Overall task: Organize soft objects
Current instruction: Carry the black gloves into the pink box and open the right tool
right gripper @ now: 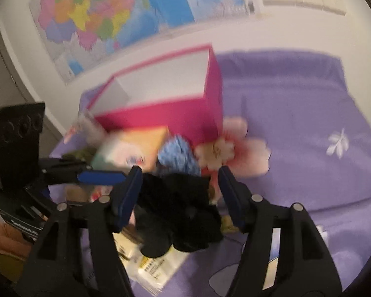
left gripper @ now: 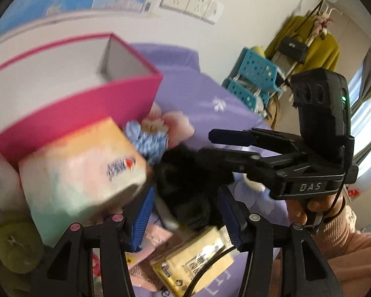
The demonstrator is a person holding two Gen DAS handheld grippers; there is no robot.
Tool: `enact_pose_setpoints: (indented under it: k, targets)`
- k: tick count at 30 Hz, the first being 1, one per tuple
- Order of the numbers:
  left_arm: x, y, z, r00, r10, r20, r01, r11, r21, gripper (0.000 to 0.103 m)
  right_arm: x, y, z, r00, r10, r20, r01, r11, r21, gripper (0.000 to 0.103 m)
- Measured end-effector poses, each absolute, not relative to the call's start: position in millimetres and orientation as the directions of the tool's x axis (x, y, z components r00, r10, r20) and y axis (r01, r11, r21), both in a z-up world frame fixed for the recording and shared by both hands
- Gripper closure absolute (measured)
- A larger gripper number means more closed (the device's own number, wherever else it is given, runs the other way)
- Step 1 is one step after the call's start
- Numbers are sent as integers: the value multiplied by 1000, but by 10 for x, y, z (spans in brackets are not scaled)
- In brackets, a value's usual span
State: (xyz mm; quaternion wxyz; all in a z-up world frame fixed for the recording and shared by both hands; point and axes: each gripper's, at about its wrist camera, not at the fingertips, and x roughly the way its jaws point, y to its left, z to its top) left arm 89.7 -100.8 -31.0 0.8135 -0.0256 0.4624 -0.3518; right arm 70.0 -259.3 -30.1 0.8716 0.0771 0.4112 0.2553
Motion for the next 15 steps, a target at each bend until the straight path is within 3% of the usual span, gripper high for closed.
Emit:
enact_pose_setpoints:
  k: [6, 8, 11, 12, 15]
  targets:
    - [919, -1105, -481, 300, -555, -776, 546, 767, -337, 48, 748, -2477, -535, 501, 499, -707, -391, 859, 330, 41]
    - [931, -1129, -487, 300, -556, -775, 553, 763, -334, 48, 764, -2466, -566, 486, 508, -711, -397, 853, 339, 79]
    - [976, -1171, -501, 288, -570, -770, 551, 756, -353, 55, 725, -2498, -528, 503, 509, -698, -399, 853, 335, 91]
    - [986, -1172, -496, 287, -575, -766, 551, 753, -359, 62, 708, -2519, -495, 507, 520, -687, -399, 848, 348, 92]
    - [970, -1186, -385, 295, -604, -741, 567, 735, -373, 67, 624, -2570, -324, 544, 527, -653, -405, 846, 346, 94]
